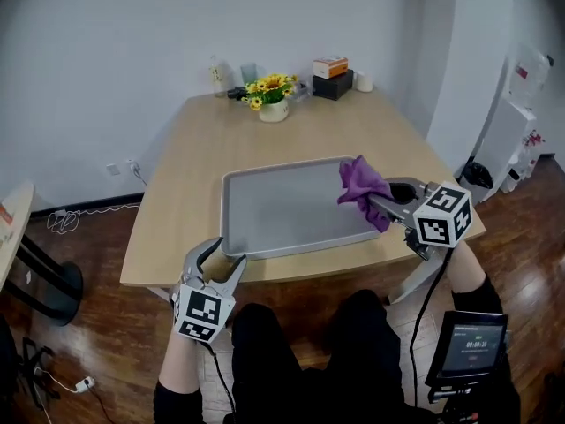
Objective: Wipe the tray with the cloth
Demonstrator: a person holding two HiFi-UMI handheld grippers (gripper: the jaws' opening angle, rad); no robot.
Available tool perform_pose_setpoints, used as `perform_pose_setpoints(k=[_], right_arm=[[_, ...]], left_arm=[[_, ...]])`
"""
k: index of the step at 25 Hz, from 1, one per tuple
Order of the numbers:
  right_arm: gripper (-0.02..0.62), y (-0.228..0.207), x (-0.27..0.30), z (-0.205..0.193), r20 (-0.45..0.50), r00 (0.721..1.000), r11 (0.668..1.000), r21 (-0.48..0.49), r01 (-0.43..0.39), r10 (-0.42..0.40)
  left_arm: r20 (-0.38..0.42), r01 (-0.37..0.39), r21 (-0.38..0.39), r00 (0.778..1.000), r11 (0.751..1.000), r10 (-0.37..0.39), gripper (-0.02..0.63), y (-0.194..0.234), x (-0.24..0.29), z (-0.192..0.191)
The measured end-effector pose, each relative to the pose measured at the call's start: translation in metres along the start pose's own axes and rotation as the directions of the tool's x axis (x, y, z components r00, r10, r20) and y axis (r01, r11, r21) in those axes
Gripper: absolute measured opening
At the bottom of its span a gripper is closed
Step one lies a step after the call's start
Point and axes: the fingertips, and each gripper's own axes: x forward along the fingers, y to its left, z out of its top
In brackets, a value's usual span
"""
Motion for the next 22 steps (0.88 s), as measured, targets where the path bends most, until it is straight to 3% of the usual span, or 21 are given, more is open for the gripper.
perform_pose_setpoints(k=[1, 3, 6, 10, 12, 14, 15, 17, 20, 22], right_arm=[[0.075, -0.003, -0.010, 0.020, 0.113, 0.993, 1.000, 0.007, 0.022, -0.022], [0.075, -0.014, -0.028, 0.050, 0.296, 0.952, 0.997, 0.029, 0.076, -0.081], [0.075, -0.025, -0.057, 0.074, 0.467, 0.867, 0.985, 0.074, 0.159, -0.175], [0.075, -0.015, -0.090, 0.083, 0.582, 0.764, 0.951, 0.056, 0.303, -0.278], [0.075, -0.009, -0.098, 0.083, 0.604, 0.725, 0.917, 0.024, 0.399, -0.331], [0.075, -0.010, -0.103, 0.082, 0.605, 0.690, 0.864, -0.006, 0.504, -0.398], [0.075, -0.016, -0.102, 0.077, 0.584, 0.686, 0.838, -0.016, 0.545, -0.434], [0.075, -0.044, -0.092, 0.053, 0.483, 0.716, 0.813, -0.016, 0.582, -0.503], [0.078, -0.097, -0.061, -0.014, 0.172, 0.825, 0.842, 0.069, 0.536, -0.539], [0.084, -0.119, -0.039, -0.065, -0.076, 0.872, 0.861, 0.143, 0.489, -0.483]], left_arm=[[0.052, -0.042, -0.033, 0.998, 0.999, 0.044, 0.210, 0.008, -0.005, 0.015], [0.173, -0.118, -0.145, 0.974, 0.982, 0.143, 0.210, 0.029, -0.016, 0.047], [0.317, -0.213, -0.289, 0.899, 0.933, 0.303, 0.207, 0.060, -0.041, 0.083], [0.406, -0.303, -0.357, 0.801, 0.883, 0.439, 0.165, 0.083, -0.071, 0.105], [0.423, -0.318, -0.369, 0.779, 0.874, 0.462, 0.144, 0.087, -0.076, 0.109], [0.426, -0.312, -0.372, 0.780, 0.874, 0.459, 0.126, 0.086, -0.075, 0.112], [0.422, -0.305, -0.370, 0.786, 0.877, 0.452, 0.124, 0.084, -0.072, 0.111], [0.412, -0.294, -0.368, 0.799, 0.882, 0.438, 0.121, 0.079, -0.067, 0.109], [0.406, -0.287, -0.365, 0.807, 0.886, 0.429, 0.116, 0.074, -0.064, 0.106], [0.403, -0.282, -0.366, 0.811, 0.887, 0.424, 0.113, 0.073, -0.062, 0.105]])
